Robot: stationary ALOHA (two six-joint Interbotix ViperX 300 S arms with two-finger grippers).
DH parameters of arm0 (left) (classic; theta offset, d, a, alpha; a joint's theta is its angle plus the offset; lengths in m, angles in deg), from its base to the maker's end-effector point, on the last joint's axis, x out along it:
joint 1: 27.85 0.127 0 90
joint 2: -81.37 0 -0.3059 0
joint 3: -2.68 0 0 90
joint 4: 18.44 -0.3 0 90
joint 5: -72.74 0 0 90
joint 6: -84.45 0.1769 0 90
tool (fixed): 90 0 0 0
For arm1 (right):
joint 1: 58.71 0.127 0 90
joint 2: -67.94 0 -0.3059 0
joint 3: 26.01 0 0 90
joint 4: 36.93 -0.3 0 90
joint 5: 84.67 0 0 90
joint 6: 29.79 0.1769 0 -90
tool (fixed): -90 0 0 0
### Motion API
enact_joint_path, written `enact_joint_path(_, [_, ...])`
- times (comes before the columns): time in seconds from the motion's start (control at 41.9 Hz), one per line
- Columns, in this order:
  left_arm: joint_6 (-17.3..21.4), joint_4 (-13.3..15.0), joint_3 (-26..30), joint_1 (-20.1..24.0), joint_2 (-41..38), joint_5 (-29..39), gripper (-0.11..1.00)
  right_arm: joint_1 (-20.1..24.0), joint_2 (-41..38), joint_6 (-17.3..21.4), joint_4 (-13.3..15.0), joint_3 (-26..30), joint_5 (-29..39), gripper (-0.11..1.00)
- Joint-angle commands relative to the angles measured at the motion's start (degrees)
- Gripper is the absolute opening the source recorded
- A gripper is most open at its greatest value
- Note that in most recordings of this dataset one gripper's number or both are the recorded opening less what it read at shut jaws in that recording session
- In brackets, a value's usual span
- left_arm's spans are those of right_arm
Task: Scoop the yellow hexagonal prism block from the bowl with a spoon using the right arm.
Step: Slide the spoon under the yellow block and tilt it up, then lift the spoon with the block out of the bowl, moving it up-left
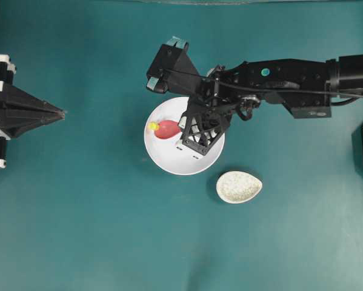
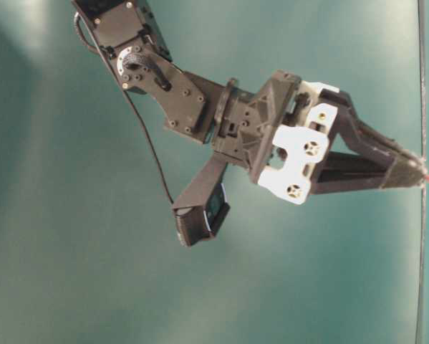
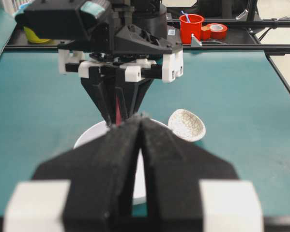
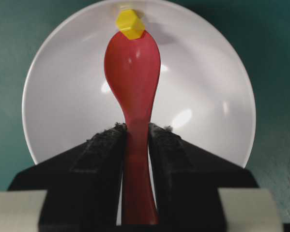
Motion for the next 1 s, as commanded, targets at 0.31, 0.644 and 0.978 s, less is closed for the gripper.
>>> enact_joint_path(0.31, [0.1,-0.2,0.9,0.0,-0.3,-0.3,0.00,0.1,2.9,0.1,0.3,1.3,-1.0,0.23])
enact_joint_path(0.644, [0.0,-0.2,0.9,0.0,-0.3,-0.2,0.00,0.0,6.0,0.1,0.7,1.1,-1.0,0.23])
enact_joint_path(0.978, [0.0,-0.1,0.9,0.0,-0.4,-0.2,0.00,0.0,10.2,0.1,2.6,0.8,-2.4,0.23])
